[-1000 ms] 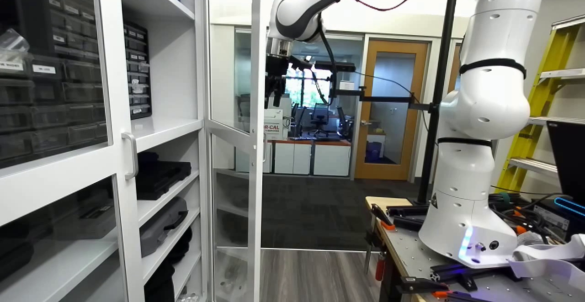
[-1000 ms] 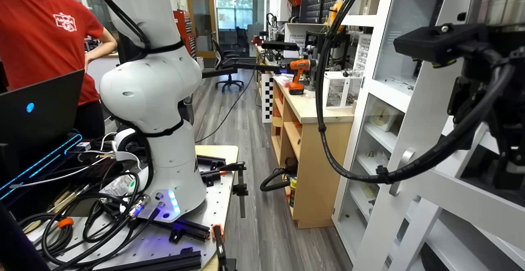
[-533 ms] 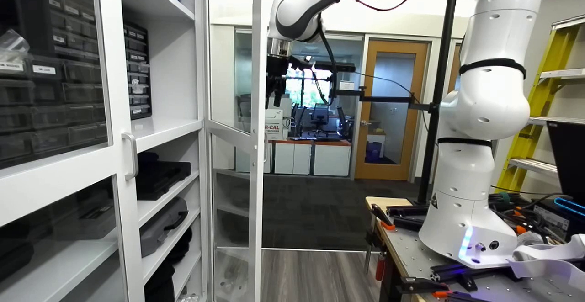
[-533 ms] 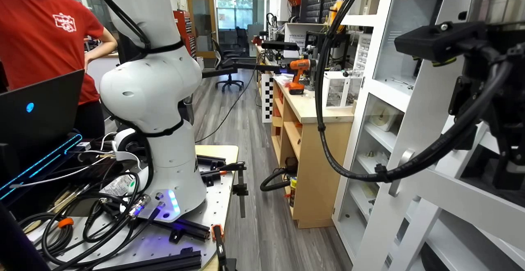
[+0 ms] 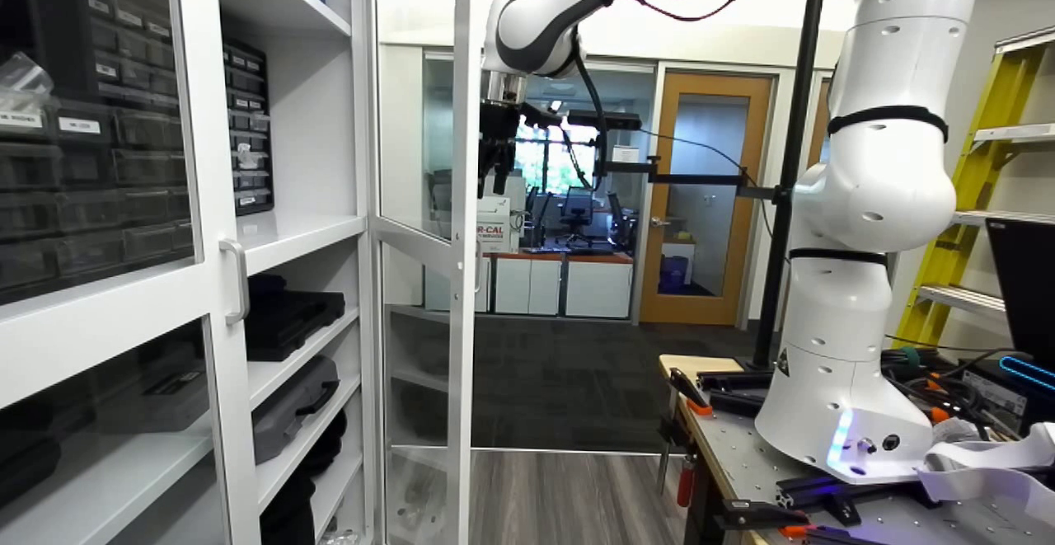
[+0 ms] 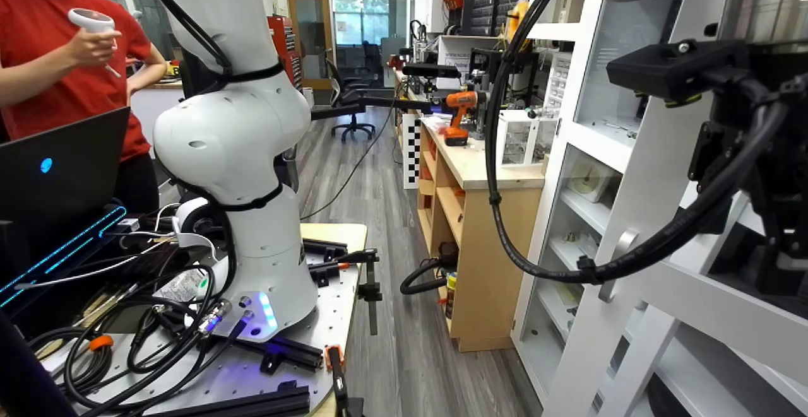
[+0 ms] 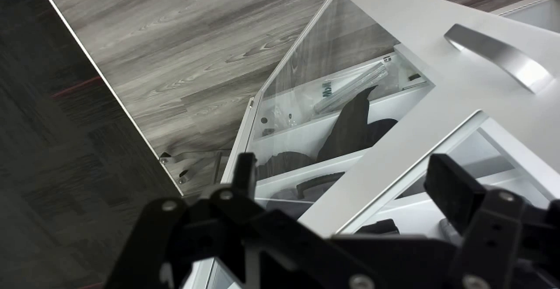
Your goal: Open the door
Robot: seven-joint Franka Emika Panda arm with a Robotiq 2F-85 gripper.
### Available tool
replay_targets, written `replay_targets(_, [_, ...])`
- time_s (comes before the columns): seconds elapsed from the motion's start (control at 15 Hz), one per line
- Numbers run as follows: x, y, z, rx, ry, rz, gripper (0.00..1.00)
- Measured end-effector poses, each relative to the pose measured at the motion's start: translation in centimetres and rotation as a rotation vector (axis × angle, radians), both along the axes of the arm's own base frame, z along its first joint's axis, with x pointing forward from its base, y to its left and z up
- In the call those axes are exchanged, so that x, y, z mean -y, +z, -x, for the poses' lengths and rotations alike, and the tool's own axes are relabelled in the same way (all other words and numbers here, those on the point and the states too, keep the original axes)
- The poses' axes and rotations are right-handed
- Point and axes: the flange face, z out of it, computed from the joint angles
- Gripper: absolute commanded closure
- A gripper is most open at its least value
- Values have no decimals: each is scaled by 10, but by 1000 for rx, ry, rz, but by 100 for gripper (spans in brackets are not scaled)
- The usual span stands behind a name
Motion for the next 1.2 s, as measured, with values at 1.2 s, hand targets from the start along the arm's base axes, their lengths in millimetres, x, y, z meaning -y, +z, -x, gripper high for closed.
replay_targets(1.2, [1, 75, 83, -27, 67, -10, 0])
